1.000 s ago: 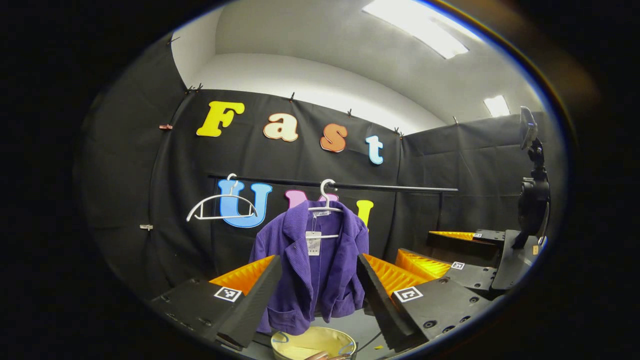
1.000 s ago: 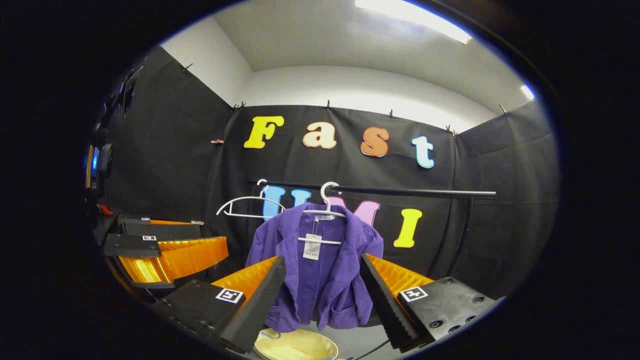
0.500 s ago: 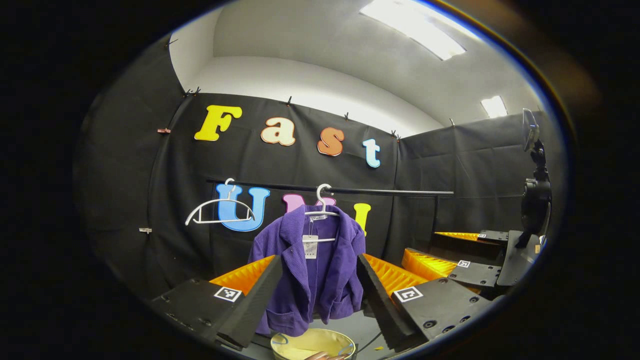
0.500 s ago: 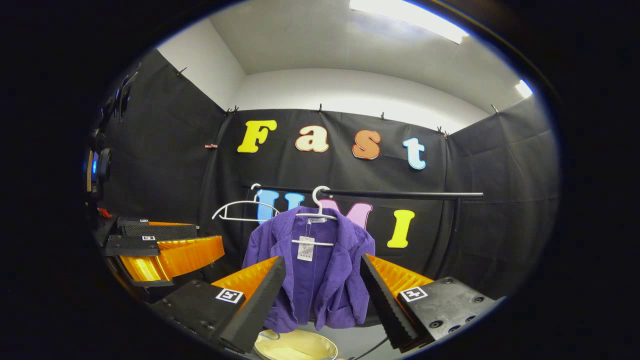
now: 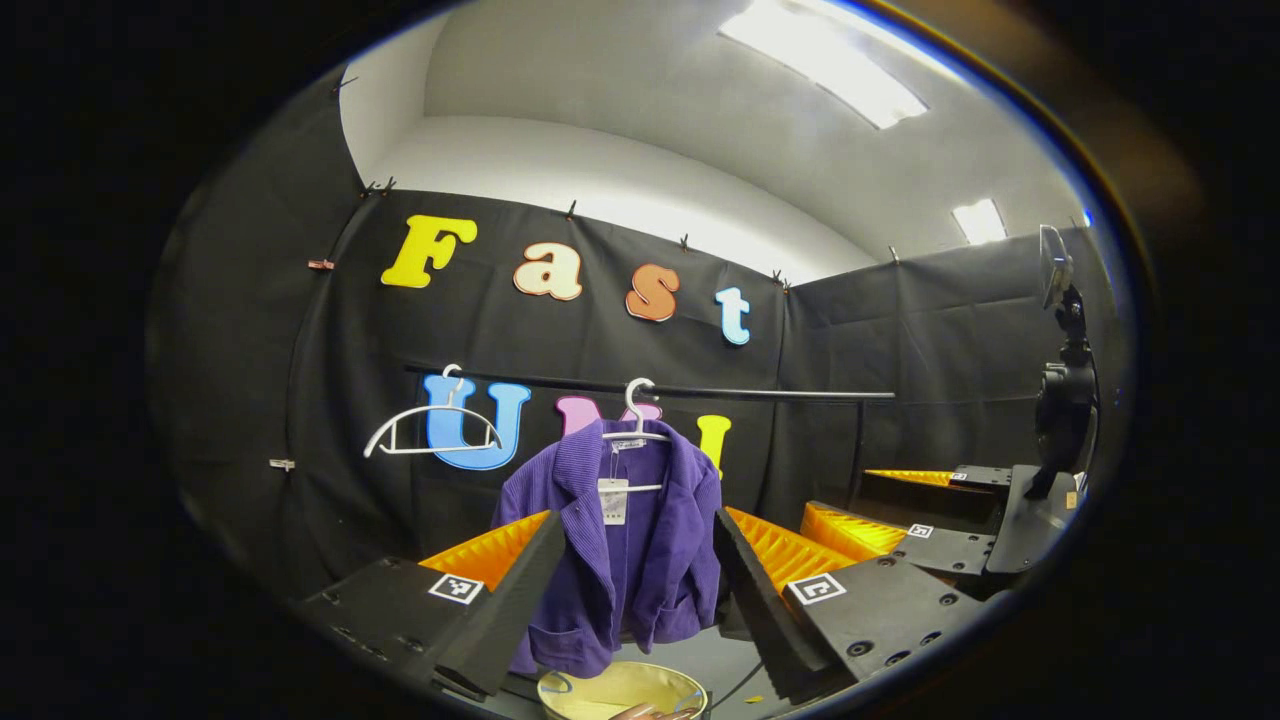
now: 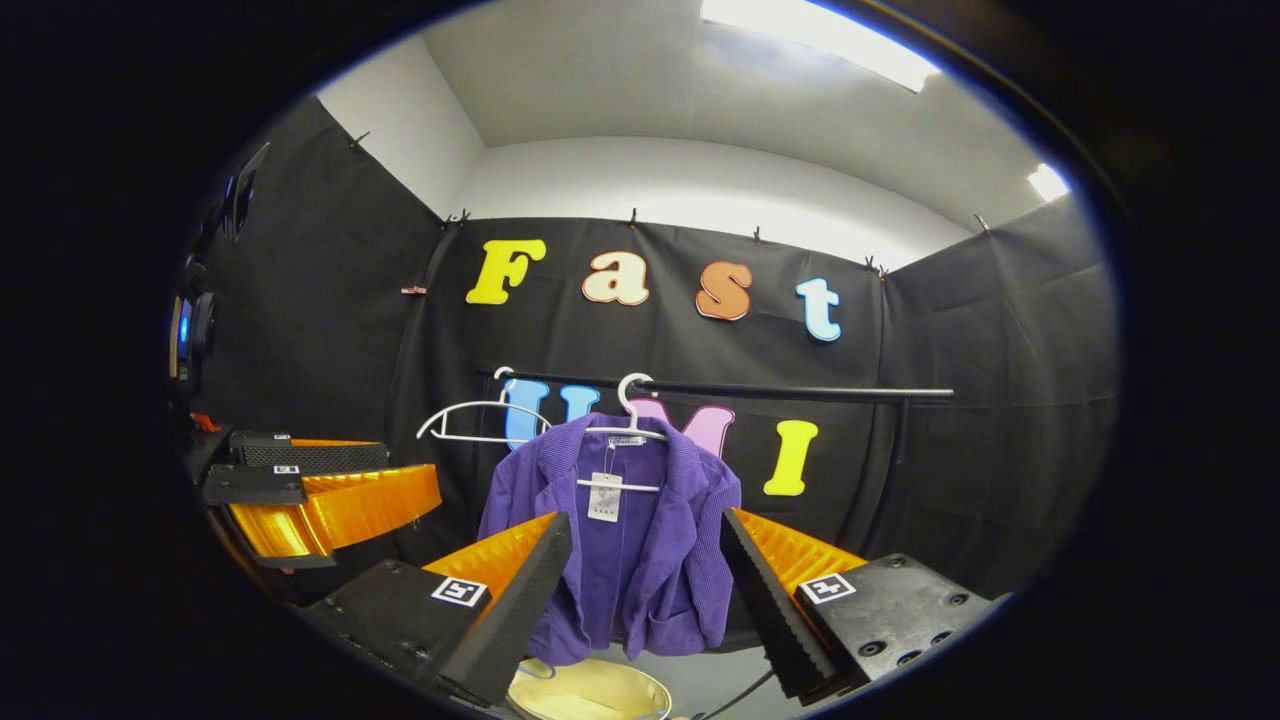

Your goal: Grasp the clothes on the hanger with both hands and then place them into the laundry hamper below.

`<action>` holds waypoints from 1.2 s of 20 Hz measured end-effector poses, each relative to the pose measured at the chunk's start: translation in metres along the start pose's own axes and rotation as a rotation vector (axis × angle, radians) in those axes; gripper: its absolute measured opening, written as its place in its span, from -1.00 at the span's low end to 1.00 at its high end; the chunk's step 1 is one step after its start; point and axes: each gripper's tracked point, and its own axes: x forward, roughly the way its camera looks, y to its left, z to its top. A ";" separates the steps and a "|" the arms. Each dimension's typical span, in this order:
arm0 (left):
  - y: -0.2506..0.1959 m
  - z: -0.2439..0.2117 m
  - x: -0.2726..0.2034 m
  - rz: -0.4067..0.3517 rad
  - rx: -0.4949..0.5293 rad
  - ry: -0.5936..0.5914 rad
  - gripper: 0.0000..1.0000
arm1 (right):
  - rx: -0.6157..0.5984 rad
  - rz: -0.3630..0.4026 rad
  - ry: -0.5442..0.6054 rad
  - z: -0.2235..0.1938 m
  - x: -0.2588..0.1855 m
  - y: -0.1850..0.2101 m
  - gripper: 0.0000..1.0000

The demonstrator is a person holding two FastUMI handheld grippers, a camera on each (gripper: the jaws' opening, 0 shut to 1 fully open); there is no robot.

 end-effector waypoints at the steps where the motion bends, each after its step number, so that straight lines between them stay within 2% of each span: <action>1: 0.003 -0.003 -0.001 -0.006 0.000 0.008 0.88 | 0.001 -0.009 0.003 -0.003 0.000 0.001 0.94; 8: 0.017 -0.020 0.012 -0.029 0.001 0.044 0.89 | 0.005 -0.033 0.043 -0.024 0.014 0.007 0.94; 14: 0.027 -0.035 0.063 -0.012 0.007 0.051 0.89 | 0.026 -0.014 0.038 -0.043 0.074 -0.006 0.99; 20: 0.050 -0.058 0.155 0.083 0.016 0.032 0.89 | 0.070 0.032 0.055 -0.085 0.181 -0.035 0.94; 22: 0.063 -0.073 0.182 0.144 0.014 0.043 0.89 | 0.104 0.067 0.082 -0.104 0.211 -0.039 0.99; 24: 0.069 -0.092 0.206 0.188 0.014 0.068 0.88 | 0.125 0.093 0.101 -0.121 0.238 -0.044 0.94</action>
